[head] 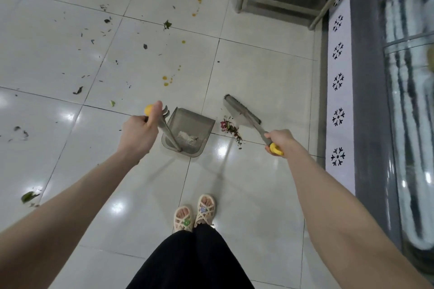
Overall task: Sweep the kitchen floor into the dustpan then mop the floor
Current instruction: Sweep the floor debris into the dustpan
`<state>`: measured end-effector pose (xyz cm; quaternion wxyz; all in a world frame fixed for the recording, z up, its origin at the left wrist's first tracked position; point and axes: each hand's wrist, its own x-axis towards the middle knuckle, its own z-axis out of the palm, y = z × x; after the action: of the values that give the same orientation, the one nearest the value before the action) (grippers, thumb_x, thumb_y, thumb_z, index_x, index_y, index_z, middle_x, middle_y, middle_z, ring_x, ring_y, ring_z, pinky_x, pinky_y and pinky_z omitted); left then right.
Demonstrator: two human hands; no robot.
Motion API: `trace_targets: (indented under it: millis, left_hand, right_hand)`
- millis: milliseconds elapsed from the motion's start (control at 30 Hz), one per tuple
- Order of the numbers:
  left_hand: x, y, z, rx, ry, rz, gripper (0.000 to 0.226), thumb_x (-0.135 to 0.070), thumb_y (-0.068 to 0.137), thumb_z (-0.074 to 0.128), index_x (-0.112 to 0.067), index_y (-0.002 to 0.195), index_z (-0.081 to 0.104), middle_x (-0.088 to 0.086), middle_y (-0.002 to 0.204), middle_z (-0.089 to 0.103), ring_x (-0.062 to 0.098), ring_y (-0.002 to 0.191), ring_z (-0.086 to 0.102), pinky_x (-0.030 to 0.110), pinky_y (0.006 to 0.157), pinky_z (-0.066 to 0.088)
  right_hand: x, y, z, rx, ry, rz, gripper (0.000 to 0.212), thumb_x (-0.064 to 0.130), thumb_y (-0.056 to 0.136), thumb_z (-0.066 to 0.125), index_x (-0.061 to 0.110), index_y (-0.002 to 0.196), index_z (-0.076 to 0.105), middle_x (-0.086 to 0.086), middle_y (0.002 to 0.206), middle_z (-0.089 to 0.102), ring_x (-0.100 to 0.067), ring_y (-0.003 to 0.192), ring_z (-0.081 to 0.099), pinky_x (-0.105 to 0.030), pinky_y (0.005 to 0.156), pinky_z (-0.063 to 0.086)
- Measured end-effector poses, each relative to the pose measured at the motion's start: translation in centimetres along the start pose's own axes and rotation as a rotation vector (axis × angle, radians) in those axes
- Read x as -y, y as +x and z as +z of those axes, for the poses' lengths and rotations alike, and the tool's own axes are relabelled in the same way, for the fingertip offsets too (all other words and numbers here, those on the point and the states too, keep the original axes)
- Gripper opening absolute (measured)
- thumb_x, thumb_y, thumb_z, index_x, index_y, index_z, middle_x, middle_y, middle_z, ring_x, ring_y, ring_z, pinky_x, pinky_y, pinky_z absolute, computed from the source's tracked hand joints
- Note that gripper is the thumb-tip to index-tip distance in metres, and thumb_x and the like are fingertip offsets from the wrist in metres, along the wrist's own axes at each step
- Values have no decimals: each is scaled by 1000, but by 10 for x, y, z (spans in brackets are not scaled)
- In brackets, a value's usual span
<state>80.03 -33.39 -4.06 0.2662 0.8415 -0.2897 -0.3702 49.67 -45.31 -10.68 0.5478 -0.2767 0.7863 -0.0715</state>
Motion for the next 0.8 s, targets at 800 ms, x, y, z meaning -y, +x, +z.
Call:
trace_targets:
  millis: [800]
  left_hand:
    - [85, -35, -48, 34, 46, -1, 70, -75, 83, 35, -9, 71, 52, 13, 65, 43, 24, 53, 44, 35, 55, 39]
  right_hand:
    - [-104, -57, 76, 117, -156, 157, 10, 8, 91, 59, 1, 93, 52, -14, 85, 49, -22, 57, 51, -18, 35, 46]
